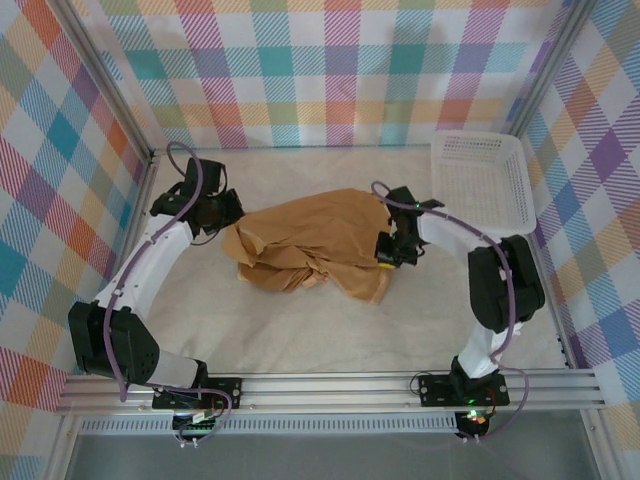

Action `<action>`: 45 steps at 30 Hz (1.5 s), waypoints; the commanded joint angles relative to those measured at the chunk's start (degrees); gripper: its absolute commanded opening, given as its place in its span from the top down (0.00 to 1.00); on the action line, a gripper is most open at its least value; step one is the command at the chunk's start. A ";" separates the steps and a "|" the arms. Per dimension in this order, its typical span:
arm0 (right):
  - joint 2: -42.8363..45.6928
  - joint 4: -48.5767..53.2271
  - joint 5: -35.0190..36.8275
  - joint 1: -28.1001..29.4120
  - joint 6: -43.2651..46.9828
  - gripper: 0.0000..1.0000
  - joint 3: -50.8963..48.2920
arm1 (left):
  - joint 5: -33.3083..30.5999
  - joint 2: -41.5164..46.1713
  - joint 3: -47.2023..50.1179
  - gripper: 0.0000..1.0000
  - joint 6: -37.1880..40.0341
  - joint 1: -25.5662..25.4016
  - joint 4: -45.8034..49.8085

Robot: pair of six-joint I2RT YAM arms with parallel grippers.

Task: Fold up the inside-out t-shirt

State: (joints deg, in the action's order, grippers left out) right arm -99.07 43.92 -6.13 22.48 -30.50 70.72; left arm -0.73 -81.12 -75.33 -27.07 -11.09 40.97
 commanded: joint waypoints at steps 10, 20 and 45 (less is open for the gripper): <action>10.67 12.10 3.90 -0.07 6.98 1.00 40.31 | -0.88 1.55 -29.35 1.00 5.01 6.33 12.00; 19.16 10.23 -4.15 -0.06 6.07 1.00 48.15 | -0.47 7.52 -42.73 1.00 6.25 10.41 15.19; -5.00 3.29 6.11 -5.68 3.64 0.89 38.17 | 3.42 -32.27 -50.04 1.00 5.27 10.62 12.39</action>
State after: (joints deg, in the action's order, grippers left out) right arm -98.83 48.99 -3.33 18.11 -26.98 108.29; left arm 3.73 -100.33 -122.26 -21.19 -1.34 48.95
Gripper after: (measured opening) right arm 0.085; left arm 0.049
